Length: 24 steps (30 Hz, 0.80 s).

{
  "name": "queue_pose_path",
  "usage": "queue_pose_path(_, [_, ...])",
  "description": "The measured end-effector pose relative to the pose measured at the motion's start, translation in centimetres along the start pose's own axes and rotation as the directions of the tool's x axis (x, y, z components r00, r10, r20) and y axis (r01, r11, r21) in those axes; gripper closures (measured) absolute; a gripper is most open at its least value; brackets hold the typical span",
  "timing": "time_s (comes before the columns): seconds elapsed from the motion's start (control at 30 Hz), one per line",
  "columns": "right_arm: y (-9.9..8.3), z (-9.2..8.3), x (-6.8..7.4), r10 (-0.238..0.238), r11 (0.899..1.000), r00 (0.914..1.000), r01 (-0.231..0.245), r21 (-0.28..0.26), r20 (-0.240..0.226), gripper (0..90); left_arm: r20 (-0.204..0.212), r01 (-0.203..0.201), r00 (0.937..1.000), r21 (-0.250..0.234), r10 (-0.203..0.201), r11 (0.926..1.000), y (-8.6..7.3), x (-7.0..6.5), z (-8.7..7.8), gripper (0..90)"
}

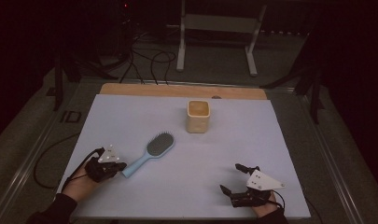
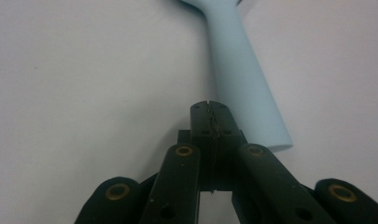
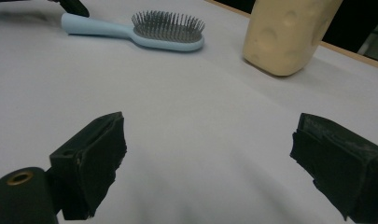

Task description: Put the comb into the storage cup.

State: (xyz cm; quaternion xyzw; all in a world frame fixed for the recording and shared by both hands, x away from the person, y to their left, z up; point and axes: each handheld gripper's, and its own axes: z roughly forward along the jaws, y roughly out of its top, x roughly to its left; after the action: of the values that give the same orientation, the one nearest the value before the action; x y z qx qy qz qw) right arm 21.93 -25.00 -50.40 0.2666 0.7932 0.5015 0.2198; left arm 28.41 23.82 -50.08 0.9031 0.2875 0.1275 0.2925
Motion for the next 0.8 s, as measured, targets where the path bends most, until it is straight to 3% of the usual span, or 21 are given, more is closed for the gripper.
queue_pose_path(0.8, [0.0, 0.1, 0.1, 0.0, 1.0, 1.0, 0.0, 0.005, -0.009, 9.5, 0.059, -0.064, 0.9964, 0.037, 0.062, 0.9973, 0.8, -2.4, 0.4, 89.7])
